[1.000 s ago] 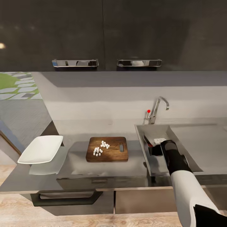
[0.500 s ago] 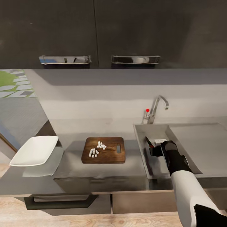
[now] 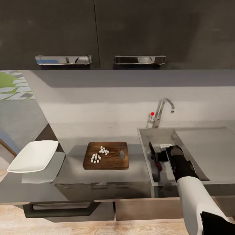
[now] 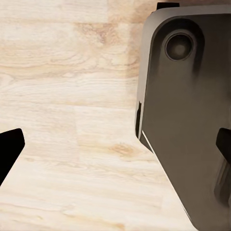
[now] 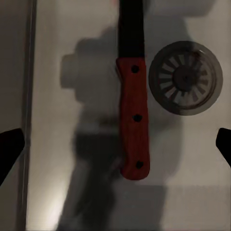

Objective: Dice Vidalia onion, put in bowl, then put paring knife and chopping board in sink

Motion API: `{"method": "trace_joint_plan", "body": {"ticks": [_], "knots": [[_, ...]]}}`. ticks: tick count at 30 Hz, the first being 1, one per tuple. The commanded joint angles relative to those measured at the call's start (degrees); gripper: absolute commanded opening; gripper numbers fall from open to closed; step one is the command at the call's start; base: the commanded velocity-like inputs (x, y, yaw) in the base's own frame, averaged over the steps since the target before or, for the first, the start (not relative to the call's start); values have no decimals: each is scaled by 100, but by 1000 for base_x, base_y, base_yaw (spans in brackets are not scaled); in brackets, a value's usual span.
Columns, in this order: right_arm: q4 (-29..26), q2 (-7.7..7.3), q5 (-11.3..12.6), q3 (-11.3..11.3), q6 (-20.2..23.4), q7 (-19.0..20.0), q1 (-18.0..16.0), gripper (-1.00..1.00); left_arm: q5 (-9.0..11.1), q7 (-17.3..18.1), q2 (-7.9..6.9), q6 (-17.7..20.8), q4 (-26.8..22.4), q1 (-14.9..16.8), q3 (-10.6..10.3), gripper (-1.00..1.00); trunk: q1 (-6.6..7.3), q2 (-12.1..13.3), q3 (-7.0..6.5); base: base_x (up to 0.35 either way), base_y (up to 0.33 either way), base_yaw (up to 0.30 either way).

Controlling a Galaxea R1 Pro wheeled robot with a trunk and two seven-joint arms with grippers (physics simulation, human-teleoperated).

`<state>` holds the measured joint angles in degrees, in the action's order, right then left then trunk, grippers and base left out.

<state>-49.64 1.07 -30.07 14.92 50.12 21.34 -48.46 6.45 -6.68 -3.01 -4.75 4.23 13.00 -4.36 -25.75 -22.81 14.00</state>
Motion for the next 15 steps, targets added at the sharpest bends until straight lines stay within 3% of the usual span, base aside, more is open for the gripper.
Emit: {"method": "trace_joint_plan", "body": {"ticks": [1, 8, 15], "knots": [[-8, 7, -60, 26, 13, 55, -6, 100, 58, 0, 2, -44, 25, 10, -47, 100, -3, -11, 11, 0, 0, 0], [-104, 4, -61, 43, 15, 81, -6, 100, 58, 10, 4, -48, 25, 11, -50, 100, -3, -11, 10, 0, 0, 0], [-1505, 44, -52, 19, 70, 161, -6, 100, 58, 20, 11, -53, 25, 11, -56, 100, -3, -11, -39, 0, 0, 0]]}}
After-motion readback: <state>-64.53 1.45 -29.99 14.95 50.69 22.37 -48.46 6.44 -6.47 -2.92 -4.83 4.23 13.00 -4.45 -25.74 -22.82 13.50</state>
